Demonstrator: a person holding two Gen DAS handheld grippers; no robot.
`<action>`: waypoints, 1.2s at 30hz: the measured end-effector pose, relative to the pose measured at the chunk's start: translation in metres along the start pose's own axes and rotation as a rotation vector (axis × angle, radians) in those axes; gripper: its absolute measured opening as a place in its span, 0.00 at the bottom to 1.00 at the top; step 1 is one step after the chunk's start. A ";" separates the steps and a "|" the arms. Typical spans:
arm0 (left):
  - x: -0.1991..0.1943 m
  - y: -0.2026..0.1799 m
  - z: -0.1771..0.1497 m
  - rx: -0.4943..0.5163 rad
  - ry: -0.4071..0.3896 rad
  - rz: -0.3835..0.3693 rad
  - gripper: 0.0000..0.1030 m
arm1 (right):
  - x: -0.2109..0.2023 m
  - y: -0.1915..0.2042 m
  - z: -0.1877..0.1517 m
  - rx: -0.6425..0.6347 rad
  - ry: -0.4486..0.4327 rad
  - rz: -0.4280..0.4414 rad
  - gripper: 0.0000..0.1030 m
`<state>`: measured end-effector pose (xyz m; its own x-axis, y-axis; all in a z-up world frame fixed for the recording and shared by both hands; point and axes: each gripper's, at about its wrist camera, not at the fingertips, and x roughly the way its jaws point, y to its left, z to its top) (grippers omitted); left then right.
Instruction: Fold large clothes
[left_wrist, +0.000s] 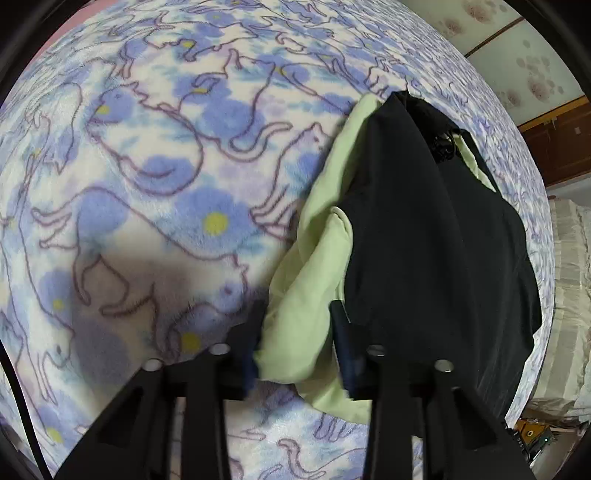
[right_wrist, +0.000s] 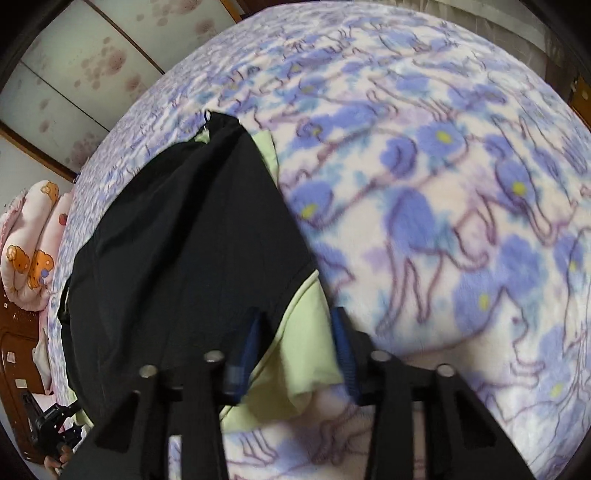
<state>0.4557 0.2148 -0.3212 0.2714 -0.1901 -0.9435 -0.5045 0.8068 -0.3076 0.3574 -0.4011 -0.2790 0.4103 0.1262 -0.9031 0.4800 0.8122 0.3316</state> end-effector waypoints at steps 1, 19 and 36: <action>0.000 -0.001 -0.002 0.010 -0.009 0.011 0.28 | 0.001 -0.001 -0.003 0.003 0.010 0.001 0.25; -0.078 -0.071 -0.043 0.275 -0.130 0.082 0.33 | -0.065 0.038 -0.017 -0.065 -0.126 -0.055 0.27; 0.026 -0.188 -0.118 0.474 0.210 -0.143 0.08 | 0.021 0.162 -0.093 -0.264 0.153 0.383 0.00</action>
<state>0.4608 -0.0084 -0.3027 0.1164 -0.3854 -0.9154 -0.0356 0.9194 -0.3916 0.3714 -0.2139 -0.2702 0.3905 0.5108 -0.7659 0.0952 0.8051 0.5855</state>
